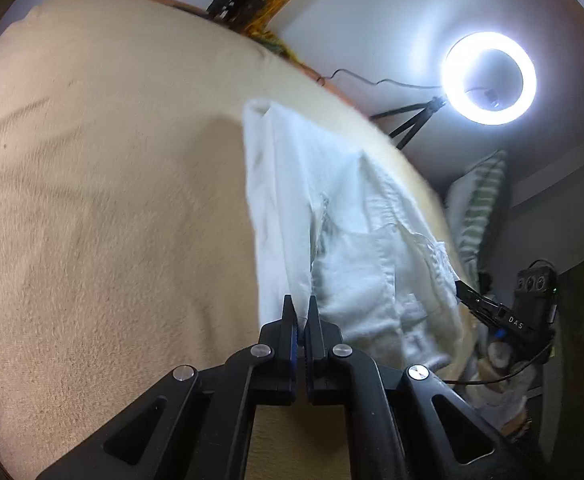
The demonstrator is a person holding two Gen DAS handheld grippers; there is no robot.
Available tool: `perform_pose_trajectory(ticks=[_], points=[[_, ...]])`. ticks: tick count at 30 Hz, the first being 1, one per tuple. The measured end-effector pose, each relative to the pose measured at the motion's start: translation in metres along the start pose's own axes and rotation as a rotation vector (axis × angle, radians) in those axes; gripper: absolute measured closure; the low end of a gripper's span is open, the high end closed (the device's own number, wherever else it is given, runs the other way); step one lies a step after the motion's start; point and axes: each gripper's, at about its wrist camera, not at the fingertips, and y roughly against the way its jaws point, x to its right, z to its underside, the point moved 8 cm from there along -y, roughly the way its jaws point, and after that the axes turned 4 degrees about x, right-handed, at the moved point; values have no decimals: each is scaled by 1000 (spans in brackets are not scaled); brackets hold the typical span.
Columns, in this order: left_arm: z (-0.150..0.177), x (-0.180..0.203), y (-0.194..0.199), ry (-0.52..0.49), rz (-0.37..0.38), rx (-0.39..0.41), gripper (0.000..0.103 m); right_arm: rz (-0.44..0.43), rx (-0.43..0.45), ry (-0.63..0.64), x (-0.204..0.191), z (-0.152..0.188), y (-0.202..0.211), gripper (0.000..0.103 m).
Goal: Fold small clothes
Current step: 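Lay the collar end onto the folded hem and open both grippers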
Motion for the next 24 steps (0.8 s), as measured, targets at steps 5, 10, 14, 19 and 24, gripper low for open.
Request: perform_pose_trajectory(ticks=[5,10,14,19,24], points=[[3,4,2,-67,-30,12,103,53,-36,70,1,11,-10,99],[4,8,18,-120,-82,34,94,121,-8,73,7,-3,5,99],[-11,19,46,-185,-104,118,85,116,96,87,-2,-26,27,95],[-50,42,38,-230,-117,182,83,22,113,151,-45,-49,9,95],[-75,47,-4,-282,-180,167,83,21,47,263,-78,-56,-35,95]])
